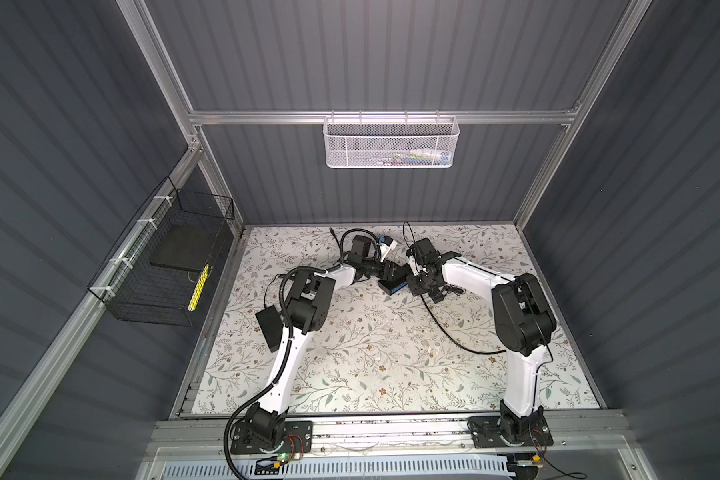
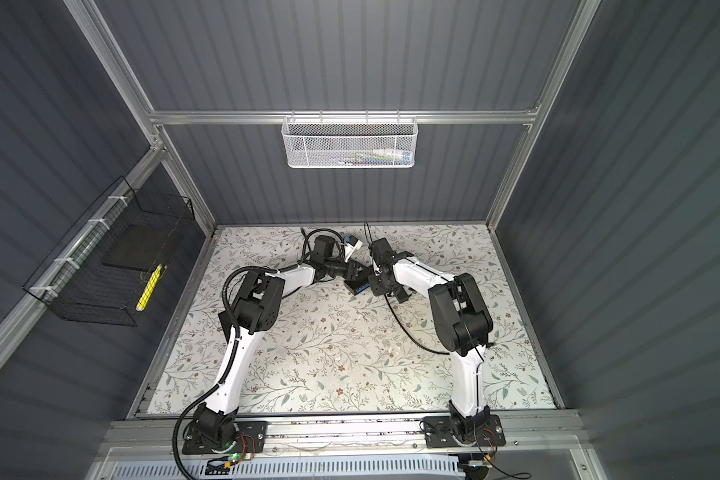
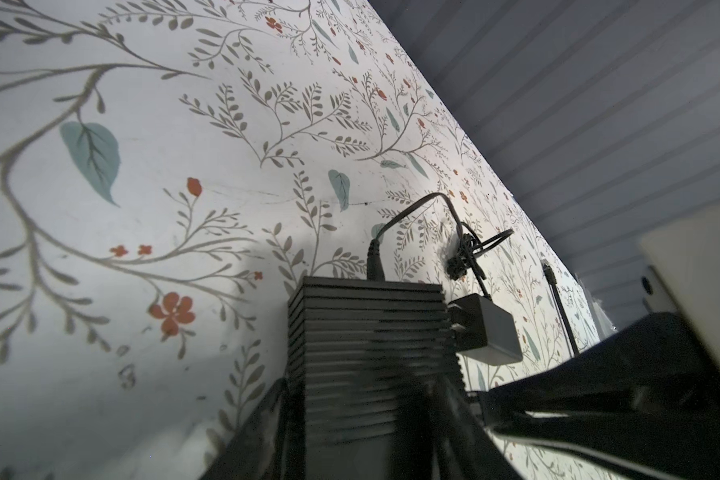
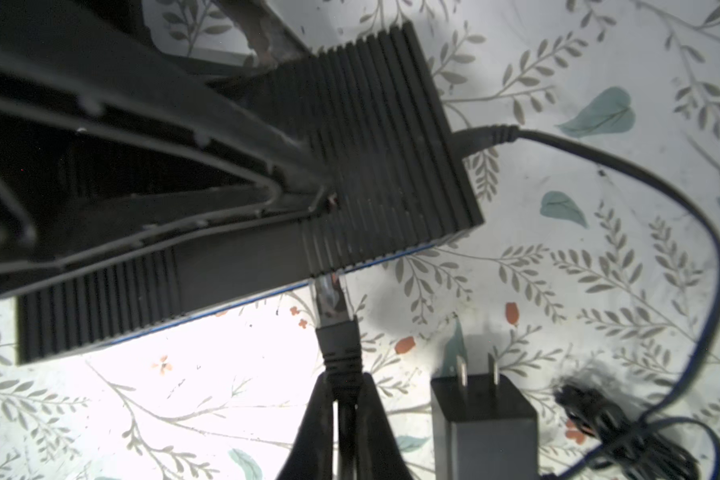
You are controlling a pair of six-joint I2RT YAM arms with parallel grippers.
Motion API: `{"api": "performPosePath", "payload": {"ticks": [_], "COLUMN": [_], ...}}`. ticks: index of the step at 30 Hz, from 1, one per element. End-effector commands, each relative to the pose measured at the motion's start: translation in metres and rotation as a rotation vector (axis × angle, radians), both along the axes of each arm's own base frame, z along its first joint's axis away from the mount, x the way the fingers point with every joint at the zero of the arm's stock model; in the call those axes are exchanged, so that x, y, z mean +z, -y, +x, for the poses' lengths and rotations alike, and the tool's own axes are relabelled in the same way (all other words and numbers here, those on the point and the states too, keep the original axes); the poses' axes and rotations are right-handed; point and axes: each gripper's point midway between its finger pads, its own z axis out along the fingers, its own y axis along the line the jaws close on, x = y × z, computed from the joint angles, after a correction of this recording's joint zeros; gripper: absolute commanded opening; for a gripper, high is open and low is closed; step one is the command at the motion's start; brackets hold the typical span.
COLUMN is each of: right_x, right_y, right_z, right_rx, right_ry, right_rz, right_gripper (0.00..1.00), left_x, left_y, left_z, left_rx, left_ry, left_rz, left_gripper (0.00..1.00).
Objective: Insert the plug into the switch port
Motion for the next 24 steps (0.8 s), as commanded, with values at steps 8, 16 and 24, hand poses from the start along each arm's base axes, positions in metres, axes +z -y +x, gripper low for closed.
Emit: {"api": "performPosePath", "payload": {"ticks": [8,16,24], "right_x": [0.005,0.034,0.125], "right_y": [-0.013,0.004,0.069], "right_z": [0.003,-0.008,-0.004], "right_rx": [0.019,0.012,-0.124], "right_ry": [0.07,0.133,0.397], "right_rz": [0.075,0.056,0.049], "right_gripper": [0.22,0.34,0.5], "left_x": [0.019,0.068,0.164], "left_y": [0.002,-0.032,-0.106], "left_z": [-0.005,0.03,0.031], "left_rx": [-0.035,0.103,0.353], "left_ry": [0.011,0.13,0.344], "left_rz": [0.052,0.064,0.092], "left_gripper": [0.56,0.66,1.0]}}
